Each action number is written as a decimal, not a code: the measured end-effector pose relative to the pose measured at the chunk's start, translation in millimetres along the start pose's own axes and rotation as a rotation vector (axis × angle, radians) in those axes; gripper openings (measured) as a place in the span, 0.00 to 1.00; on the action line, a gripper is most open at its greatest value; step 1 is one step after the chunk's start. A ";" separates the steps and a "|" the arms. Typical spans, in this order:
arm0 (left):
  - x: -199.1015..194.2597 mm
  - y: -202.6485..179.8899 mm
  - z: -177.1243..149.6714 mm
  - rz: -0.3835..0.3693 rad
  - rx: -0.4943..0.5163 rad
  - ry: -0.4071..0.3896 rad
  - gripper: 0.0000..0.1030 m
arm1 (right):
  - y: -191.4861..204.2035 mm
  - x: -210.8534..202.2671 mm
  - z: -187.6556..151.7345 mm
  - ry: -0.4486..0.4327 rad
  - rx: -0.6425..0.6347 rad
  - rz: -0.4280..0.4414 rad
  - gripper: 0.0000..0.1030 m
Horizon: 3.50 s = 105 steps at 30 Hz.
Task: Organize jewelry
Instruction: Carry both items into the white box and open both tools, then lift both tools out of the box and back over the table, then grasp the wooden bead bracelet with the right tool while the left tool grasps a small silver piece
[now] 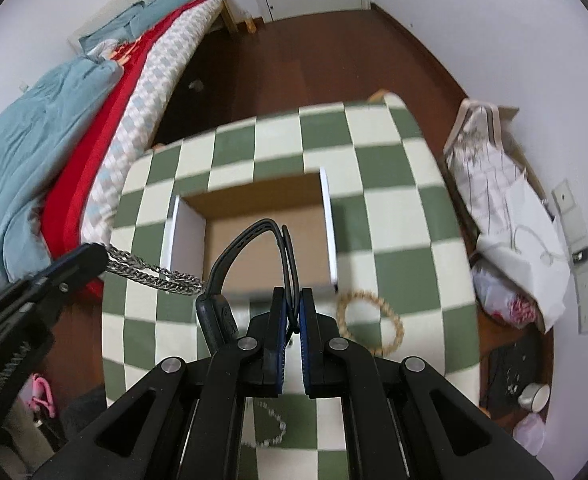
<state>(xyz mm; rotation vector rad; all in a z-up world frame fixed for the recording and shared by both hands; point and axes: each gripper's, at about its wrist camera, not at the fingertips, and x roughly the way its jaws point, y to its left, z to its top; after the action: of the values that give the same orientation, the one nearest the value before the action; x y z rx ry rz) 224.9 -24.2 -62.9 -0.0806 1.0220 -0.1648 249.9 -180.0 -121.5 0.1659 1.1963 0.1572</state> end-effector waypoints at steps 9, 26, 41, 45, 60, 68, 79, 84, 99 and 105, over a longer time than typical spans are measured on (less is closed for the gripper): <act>63.0 15.7 25.9 -0.003 -0.009 0.096 0.00 | 2.4 48.1 45.9 0.050 -0.049 -0.019 0.06; 122.9 48.5 31.7 0.205 -0.038 0.157 0.20 | 18.0 142.7 66.5 0.225 -0.126 -0.057 0.59; 93.4 64.3 0.2 0.380 -0.028 0.048 1.00 | 28.0 112.7 35.4 0.113 -0.160 -0.214 0.99; 84.6 62.1 -12.3 0.387 -0.037 0.036 1.00 | 24.4 106.9 20.8 0.105 -0.148 -0.211 0.99; 11.9 42.0 -33.9 0.373 -0.029 -0.080 1.00 | 21.5 33.5 -13.3 -0.031 -0.112 -0.201 0.99; -36.6 30.7 -48.1 0.353 -0.035 -0.162 1.00 | 25.1 -26.1 -32.4 -0.127 -0.106 -0.180 0.99; -24.7 31.8 -98.3 0.396 -0.002 -0.123 1.00 | -22.2 -24.5 -80.4 -0.057 -0.023 -0.168 0.99; 31.4 29.9 -127.0 0.407 0.035 0.004 0.99 | -60.7 32.0 -104.1 0.057 0.035 -0.152 0.80; 138.0 -52.8 -144.7 0.160 0.167 0.187 0.73 | -118.8 107.2 -96.1 0.124 0.104 -0.170 0.60; 147.7 -65.1 -151.3 0.110 0.190 0.197 0.21 | -125.0 110.5 -86.4 0.107 0.118 -0.157 0.59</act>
<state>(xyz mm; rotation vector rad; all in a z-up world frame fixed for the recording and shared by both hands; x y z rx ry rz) 164.6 -112.5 -256.5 0.1675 1.1995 -0.1715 213.0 -275.2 -279.3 0.1675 1.3203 -0.0427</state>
